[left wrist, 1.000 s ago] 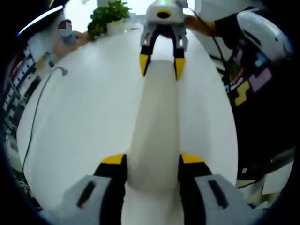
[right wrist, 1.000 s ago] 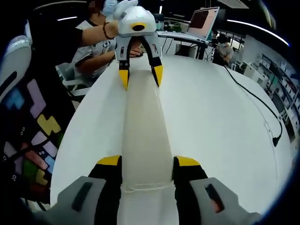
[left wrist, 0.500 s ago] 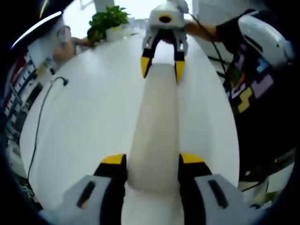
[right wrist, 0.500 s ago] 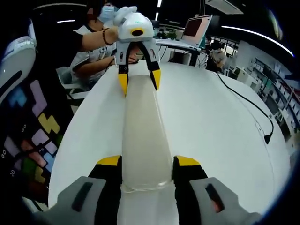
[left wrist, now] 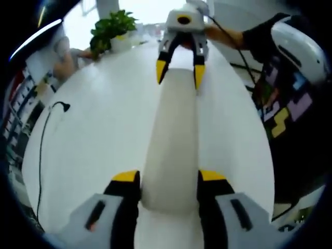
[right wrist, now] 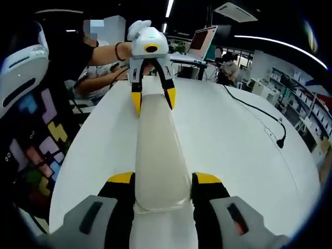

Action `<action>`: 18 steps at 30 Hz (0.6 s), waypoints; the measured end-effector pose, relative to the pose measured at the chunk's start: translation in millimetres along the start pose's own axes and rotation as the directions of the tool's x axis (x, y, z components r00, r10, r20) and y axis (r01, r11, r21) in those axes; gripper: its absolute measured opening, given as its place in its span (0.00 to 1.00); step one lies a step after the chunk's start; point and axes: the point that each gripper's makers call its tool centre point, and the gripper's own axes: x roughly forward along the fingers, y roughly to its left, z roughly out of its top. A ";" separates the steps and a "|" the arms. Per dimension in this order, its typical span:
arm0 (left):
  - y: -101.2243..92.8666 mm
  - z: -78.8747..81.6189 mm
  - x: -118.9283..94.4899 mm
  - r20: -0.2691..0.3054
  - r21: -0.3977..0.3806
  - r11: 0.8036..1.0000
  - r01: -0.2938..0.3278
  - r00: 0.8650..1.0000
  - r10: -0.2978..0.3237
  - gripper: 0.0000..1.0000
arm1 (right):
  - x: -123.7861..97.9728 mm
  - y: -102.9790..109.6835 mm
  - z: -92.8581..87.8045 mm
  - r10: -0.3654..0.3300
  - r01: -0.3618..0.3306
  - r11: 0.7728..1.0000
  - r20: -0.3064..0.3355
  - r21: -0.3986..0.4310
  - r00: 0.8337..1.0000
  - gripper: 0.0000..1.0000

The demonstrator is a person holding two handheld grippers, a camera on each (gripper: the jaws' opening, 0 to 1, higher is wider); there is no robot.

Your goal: Arrange the utensils inside the cutlery case until each visible utensil rests in its matching compartment.

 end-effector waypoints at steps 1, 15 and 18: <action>2.9 4.0 3.3 0.001 0.006 1.000 0.000 1.000 0.000 0.46 | -1.9 -2.2 -2.7 -0.005 0.005 1.000 0.000 -0.002 1.000 0.44; 21.0 26.6 31.0 0.017 0.031 0.999 0.031 0.999 -0.031 0.46 | -16.3 -24.2 -28.6 -0.029 0.027 0.998 0.039 0.054 0.999 0.44; 23.9 27.6 35.1 0.021 0.029 0.999 0.039 0.999 -0.039 0.46 | -16.8 -26.6 -32.1 -0.030 0.027 0.997 0.039 0.066 0.999 0.44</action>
